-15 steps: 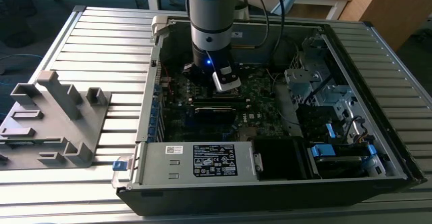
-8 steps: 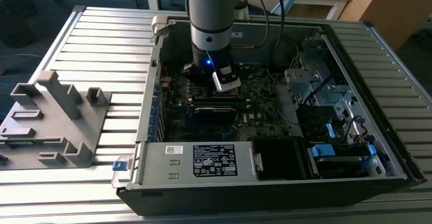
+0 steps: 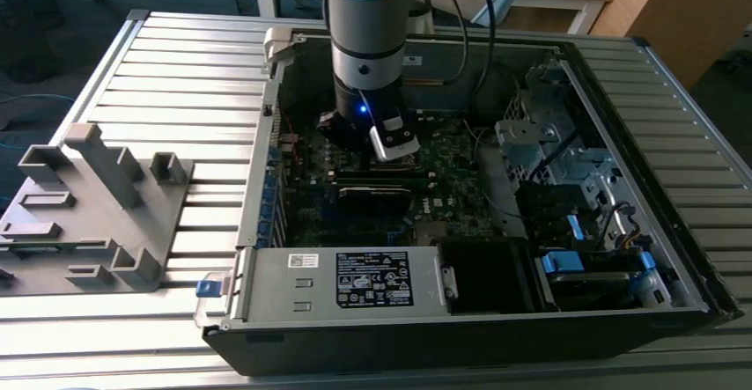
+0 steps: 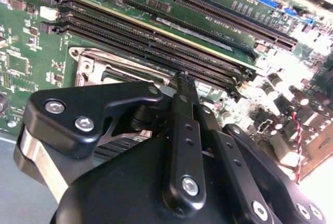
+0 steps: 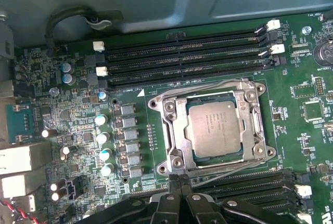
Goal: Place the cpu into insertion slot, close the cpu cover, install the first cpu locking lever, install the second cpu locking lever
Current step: 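Install the second cpu locking lever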
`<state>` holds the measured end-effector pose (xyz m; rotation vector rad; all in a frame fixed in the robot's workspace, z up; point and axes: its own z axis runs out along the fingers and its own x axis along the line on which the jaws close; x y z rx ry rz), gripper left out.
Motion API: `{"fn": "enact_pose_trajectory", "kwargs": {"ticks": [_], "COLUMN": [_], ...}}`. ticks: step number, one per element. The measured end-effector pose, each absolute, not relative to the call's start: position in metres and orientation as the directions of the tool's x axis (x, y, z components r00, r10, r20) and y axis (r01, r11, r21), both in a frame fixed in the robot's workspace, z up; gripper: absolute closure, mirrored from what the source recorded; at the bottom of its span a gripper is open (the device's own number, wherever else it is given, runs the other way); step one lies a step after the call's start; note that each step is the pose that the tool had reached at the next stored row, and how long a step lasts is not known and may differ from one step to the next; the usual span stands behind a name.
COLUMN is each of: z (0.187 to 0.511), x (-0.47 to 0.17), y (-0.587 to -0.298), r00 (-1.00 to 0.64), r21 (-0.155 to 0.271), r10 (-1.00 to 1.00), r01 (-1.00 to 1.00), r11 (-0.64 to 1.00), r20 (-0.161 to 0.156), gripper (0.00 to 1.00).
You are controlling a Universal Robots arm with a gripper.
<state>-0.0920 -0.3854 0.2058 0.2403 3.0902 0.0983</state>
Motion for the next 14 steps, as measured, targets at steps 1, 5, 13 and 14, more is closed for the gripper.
{"fn": "enact_pose_trajectory", "kwargs": {"ticks": [1,5,13,14], "z": [0.2058,0.2058,0.2054,0.2052], "x": [-0.0921,-0.0920,-0.0925,-0.0928], "y": [-0.3855,-0.3857,-0.3858,-0.3858], "r00": [-0.987,-0.990,-0.994,-0.994], "r21": [0.066,0.066,0.066,0.066], "r10": [0.156,0.137,0.102,0.102], "r01": [0.153,0.135,0.099,0.099], "r11": [0.986,0.989,0.993,0.993], "r20": [-0.035,-0.036,-0.036,-0.035], "gripper": [0.89,0.89,0.89,0.89]}}
